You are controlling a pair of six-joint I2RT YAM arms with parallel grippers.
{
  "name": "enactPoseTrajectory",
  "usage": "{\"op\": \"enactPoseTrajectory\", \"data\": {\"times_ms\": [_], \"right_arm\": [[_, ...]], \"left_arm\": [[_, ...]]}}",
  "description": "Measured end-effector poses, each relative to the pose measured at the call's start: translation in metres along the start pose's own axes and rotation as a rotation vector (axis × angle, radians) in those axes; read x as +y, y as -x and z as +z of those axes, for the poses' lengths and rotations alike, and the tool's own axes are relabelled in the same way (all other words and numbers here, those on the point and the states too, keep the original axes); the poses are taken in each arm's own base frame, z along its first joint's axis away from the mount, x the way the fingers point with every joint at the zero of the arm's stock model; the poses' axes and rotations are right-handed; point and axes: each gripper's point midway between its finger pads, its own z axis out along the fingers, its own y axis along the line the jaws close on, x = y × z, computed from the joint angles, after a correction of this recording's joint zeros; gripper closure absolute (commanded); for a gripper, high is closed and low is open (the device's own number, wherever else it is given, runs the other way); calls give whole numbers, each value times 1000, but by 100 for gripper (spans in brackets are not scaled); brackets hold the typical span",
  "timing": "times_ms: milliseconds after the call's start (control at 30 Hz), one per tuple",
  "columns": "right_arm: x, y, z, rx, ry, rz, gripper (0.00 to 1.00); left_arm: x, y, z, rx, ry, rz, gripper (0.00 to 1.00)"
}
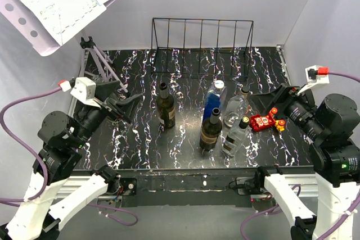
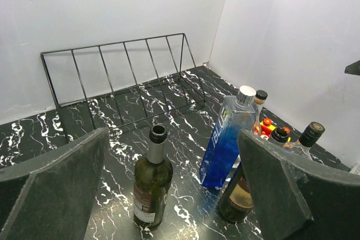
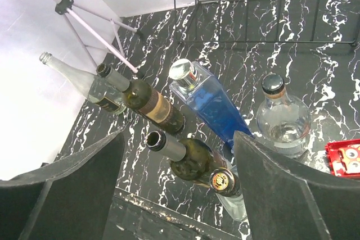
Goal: Take the wine bottle off the wine rack
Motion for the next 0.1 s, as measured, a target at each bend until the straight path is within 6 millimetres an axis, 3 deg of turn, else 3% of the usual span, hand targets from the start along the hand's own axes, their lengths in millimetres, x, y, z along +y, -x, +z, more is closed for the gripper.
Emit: {"op": "enactPoseTrajectory", "data": {"times_ms": [100], "right_arm": [[-1,-1,1,7,-3,8,14]], "left_arm": [[-1,-4,1,11,-4,-3,2]]}}
